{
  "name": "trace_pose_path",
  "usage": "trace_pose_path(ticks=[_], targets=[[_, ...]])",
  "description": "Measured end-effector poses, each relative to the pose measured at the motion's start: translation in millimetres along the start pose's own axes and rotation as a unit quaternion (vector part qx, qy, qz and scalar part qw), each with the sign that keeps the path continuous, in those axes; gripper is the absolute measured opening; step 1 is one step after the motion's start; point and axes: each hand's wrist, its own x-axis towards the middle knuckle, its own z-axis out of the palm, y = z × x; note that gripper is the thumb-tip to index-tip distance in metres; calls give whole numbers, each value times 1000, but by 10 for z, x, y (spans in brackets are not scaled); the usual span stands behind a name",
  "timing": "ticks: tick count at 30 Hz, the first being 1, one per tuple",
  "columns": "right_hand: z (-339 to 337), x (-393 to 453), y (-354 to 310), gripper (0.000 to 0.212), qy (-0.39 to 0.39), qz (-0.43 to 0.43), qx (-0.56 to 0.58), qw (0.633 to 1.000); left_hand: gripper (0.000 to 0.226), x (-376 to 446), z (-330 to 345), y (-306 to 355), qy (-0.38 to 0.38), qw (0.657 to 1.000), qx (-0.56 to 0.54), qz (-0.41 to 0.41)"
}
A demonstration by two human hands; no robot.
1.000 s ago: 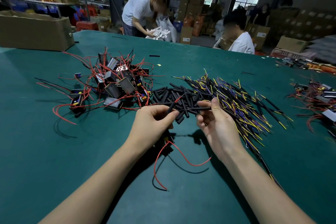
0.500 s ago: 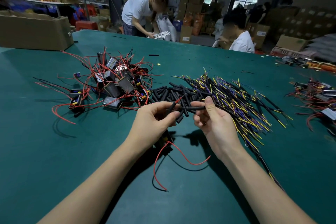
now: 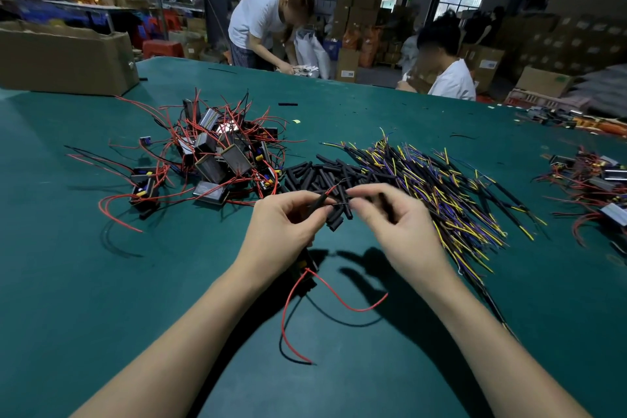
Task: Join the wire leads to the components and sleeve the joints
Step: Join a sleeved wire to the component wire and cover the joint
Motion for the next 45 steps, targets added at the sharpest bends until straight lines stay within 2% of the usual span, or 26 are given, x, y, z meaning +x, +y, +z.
trace_pose_path(ticks=[3, 6, 11, 15, 17, 20, 22, 24, 26, 29, 32, 35, 39, 41, 43, 45], targets=[[50, -32, -8, 9, 6, -41, -73, 996, 9, -5, 3, -3, -8, 1000, 2, 7], [41, -32, -2, 9, 31, -51, -98, 993, 9, -15, 12, 5, -18, 1000, 0, 13], [56, -54, -19, 5, 12, -88, -174, 981, 9, -14, 32, -2, -10, 1000, 6, 25], [51, -73, -8, 4, -33, -69, -299, 951, 9, -12, 53, -21, -6, 999, 21, 39], [59, -74, -20, 6, -47, -37, -324, 944, 9, -12, 58, -32, -3, 998, 28, 50], [80, -30, -25, 14, -80, 65, -264, 959, 8, -16, 52, -40, -5, 996, 47, 72], [67, -1, -33, 22, -124, 157, -150, 968, 8, -22, 50, -43, -3, 994, 67, 84], [46, -3, -43, 20, -145, 199, -41, 968, 8, -22, 50, -51, 1, 994, 73, 81], [20, -10, -27, 9, -111, 146, -34, 983, 9, -12, 46, -59, 10, 996, 64, 63], [-10, -28, 9, 11, -54, -14, -164, 985, 9, 4, 35, -60, 25, 998, 49, 35], [-18, -62, 29, 15, -45, -113, -266, 956, 9, 3, 32, -37, 22, 999, 30, 19], [-32, -95, 41, 19, 5, -185, -312, 932, 10, -8, 36, -10, 5, 1000, 10, 10], [-56, -72, 54, 8, 52, -293, -383, 875, 9, -5, 36, -8, -1, 1000, 1, 0], [-62, -59, 74, 8, 51, -314, -386, 866, 9, -1, 42, -14, 1, 1000, 7, 1], [-36, -61, 76, 7, 40, -290, -346, 892, 8, -3, 48, -17, 5, 1000, 9, 3], [16, -55, 58, 4, 27, -207, -241, 948, 8, -5, 50, -21, 13, 1000, 15, 5]])
